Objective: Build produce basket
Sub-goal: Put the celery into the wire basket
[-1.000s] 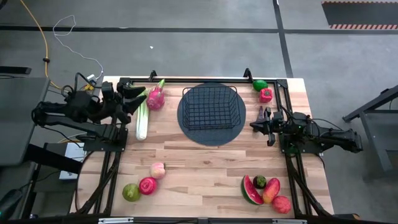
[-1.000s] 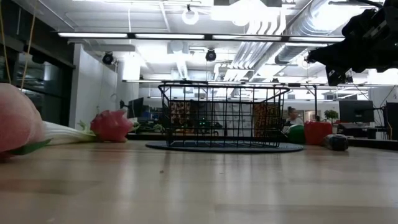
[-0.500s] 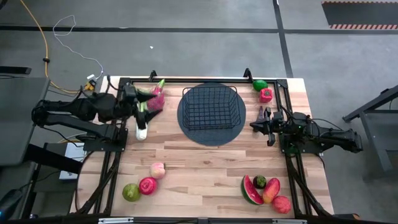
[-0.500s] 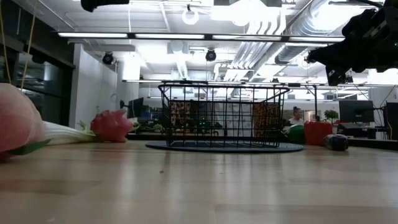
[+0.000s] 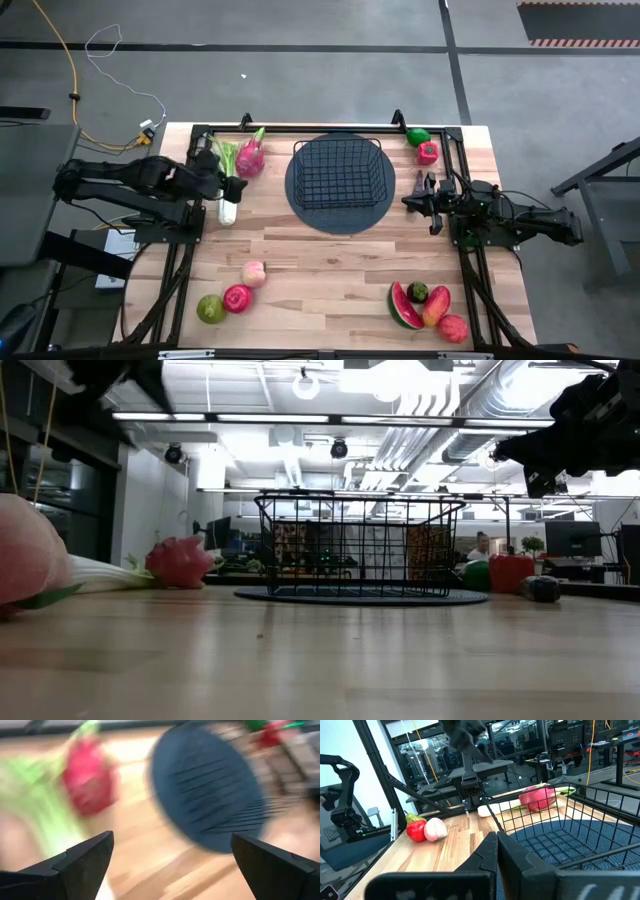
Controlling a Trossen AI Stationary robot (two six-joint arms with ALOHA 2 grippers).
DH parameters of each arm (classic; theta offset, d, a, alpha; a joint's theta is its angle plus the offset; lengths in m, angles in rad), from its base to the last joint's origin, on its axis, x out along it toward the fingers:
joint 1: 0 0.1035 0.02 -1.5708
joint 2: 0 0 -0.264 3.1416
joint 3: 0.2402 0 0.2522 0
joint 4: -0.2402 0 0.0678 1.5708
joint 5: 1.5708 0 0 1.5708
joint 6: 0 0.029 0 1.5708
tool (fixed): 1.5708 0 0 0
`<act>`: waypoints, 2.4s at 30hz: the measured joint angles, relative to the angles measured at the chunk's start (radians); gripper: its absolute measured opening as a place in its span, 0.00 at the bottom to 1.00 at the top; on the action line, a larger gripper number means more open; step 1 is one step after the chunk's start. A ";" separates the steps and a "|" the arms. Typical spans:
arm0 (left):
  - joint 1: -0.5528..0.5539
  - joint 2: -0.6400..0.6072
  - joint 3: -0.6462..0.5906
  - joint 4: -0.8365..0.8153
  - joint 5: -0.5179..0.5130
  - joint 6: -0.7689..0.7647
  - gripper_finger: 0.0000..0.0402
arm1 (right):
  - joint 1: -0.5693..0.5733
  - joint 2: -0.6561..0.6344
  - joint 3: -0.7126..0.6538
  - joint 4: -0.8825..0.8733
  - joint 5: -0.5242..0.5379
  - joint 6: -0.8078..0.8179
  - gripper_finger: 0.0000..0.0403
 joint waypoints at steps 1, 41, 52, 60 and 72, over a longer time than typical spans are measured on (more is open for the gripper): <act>0.000 0.018 0.000 -0.048 0.010 -0.053 0.97 | 0.000 0.000 0.000 0.000 0.000 0.000 0.00; 0.430 0.580 -0.341 0.257 0.211 -0.205 0.97 | 0.000 0.007 0.000 0.000 0.000 0.000 0.00; 0.446 0.587 -0.372 0.350 0.171 -0.231 0.95 | 0.000 0.007 0.000 0.000 0.001 0.000 0.00; 0.447 0.588 -0.372 0.369 0.185 -0.227 0.68 | 0.000 0.007 0.000 0.000 0.001 0.000 0.00; 0.447 0.481 -0.371 0.170 0.261 -0.142 0.35 | 0.000 0.007 0.000 0.000 0.001 0.000 0.00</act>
